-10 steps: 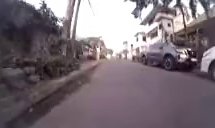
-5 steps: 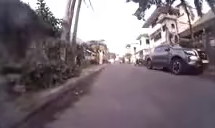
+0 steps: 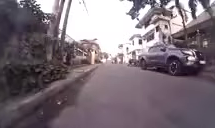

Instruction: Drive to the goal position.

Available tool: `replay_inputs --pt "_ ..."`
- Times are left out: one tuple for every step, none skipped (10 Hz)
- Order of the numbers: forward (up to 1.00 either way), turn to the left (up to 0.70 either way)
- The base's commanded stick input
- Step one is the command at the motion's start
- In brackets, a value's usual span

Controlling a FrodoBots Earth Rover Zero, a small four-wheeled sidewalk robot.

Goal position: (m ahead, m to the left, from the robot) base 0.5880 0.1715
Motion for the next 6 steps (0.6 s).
replay_inputs --pt "1.0 0.0" --pt "1.0 0.0" --pt "1.0 0.0" --pt "1.0 0.0" --pt "1.0 0.0" --pt "1.0 0.0"
